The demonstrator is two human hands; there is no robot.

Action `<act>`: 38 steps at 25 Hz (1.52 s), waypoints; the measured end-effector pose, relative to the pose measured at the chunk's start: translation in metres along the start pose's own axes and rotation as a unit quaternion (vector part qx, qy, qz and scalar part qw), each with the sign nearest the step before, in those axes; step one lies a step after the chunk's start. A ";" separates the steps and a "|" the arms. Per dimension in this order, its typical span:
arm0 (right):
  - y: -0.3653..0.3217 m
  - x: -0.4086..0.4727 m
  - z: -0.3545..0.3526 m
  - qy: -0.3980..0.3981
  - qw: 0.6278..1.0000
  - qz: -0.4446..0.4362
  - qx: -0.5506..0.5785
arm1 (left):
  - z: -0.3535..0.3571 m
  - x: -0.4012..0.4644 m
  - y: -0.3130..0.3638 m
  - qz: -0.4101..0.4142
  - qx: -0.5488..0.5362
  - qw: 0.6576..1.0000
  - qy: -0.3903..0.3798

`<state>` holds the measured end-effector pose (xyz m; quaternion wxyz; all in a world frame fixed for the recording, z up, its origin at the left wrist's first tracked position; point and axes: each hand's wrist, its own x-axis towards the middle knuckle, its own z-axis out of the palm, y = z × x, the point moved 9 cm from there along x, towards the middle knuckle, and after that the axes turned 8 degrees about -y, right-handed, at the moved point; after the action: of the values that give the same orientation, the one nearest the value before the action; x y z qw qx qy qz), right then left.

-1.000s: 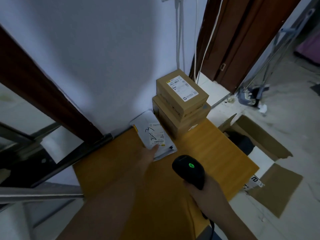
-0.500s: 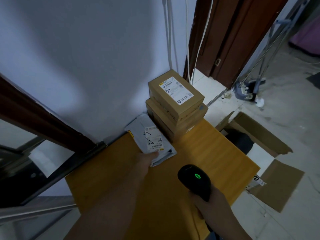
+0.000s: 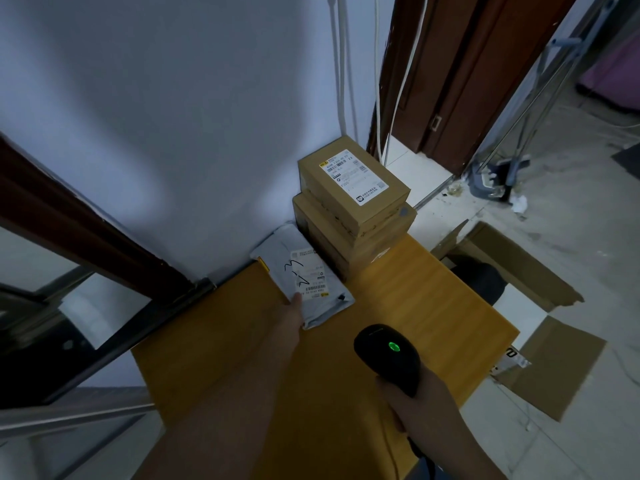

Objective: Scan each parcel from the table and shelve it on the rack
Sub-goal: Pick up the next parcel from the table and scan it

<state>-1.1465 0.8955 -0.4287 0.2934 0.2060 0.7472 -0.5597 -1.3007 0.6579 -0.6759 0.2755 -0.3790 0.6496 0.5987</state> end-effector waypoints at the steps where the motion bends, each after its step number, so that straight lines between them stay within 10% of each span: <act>1: 0.000 -0.001 0.002 -0.001 1.000 -0.002 0.002 | -0.002 -0.012 0.007 0.014 -0.006 1.000 0.002; 15: -0.006 -0.010 0.040 0.020 0.997 -0.055 -0.052 | -0.021 -0.157 -0.023 0.062 -0.239 0.950 -0.193; 38: 0.020 -0.124 0.101 0.076 0.992 -0.080 -0.060 | -0.059 -0.263 -0.068 0.184 -0.220 0.931 -0.227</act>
<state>-1.0207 0.8068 -0.3804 0.2018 0.1690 0.8136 -0.5184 -1.0915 0.6423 -0.4928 0.2103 -0.1575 0.4802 0.8369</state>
